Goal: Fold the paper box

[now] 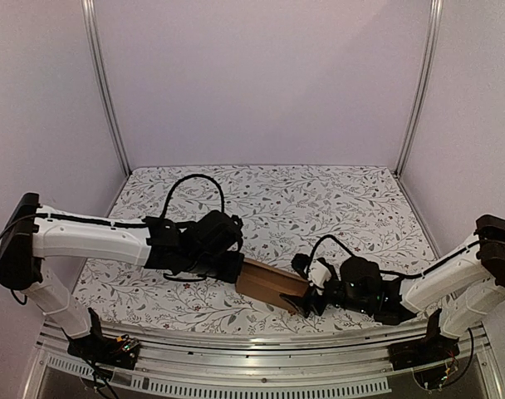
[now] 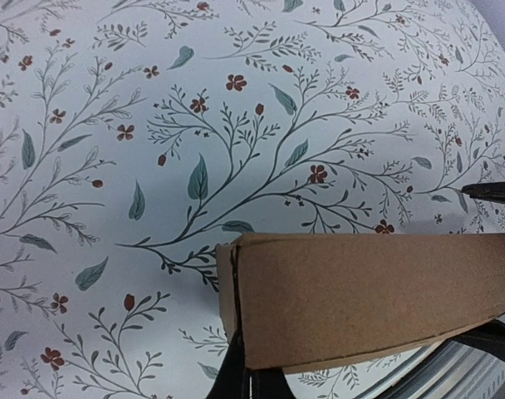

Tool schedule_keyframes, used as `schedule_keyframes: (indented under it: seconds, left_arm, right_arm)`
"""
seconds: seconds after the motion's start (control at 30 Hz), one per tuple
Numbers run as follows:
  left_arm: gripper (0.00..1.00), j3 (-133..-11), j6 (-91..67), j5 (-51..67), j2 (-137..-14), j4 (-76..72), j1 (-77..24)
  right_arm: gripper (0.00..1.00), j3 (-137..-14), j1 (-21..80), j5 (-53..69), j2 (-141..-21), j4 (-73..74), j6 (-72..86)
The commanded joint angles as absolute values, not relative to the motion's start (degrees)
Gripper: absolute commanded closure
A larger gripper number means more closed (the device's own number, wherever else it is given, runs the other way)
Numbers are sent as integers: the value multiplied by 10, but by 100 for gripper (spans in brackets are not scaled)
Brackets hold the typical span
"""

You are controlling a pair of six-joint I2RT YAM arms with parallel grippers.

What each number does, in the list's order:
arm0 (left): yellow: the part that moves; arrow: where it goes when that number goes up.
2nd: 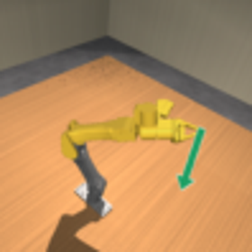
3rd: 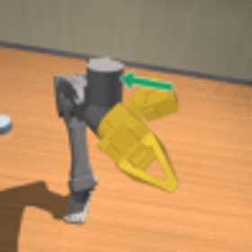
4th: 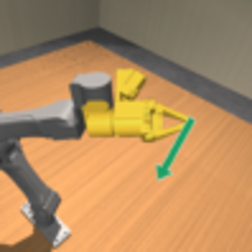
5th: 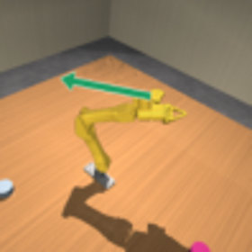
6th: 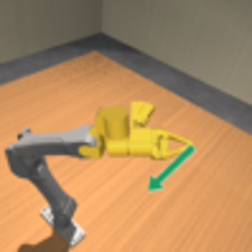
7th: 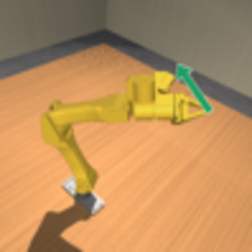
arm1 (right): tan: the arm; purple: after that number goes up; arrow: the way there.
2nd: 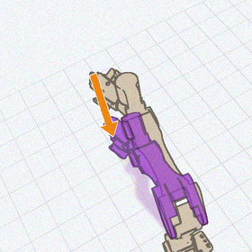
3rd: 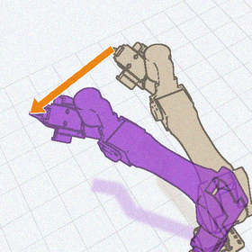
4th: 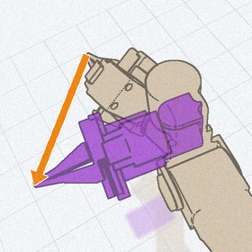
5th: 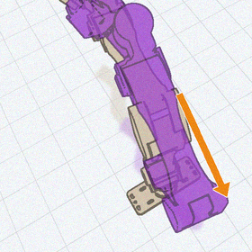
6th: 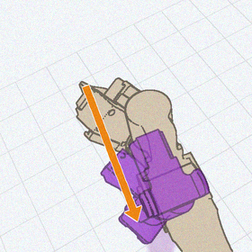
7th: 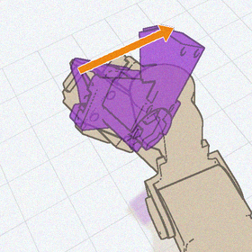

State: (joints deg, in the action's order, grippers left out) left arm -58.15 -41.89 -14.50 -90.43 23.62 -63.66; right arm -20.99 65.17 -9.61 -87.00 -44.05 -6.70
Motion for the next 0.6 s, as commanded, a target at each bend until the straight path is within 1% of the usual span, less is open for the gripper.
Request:
schedule_keyframes:
  seconds: [0.0,0.13,0.23,0.37,0.47,0.5,0.57]
  left_arm:
    - [100,-574,-425,-98,-937,283,-650]
    - [100,-580,-430,-97,-943,286,-650]
    - [100,-584,-432,-98,-945,287,-650]
    - [100,-586,-432,-97,-946,288,-650]
    - [100,-589,-435,-97,-948,290,-649]
    - [100,-589,-437,-97,-947,290,-649]
    - [100,-590,-439,-97,-947,291,-649]
  right_arm:
    - [11,-215,648,-102,-813,-357,-59]
    - [8,-220,646,-89,-731,-257,-43]
    - [1,-223,636,-76,-649,-177,-23]
    - [1,-240,616,-95,-551,-67,33]
    - [1,-268,614,-177,-498,28,108]
    - [1,-278,614,-171,-489,62,131]
    - [1,-299,614,-127,-474,112,115]
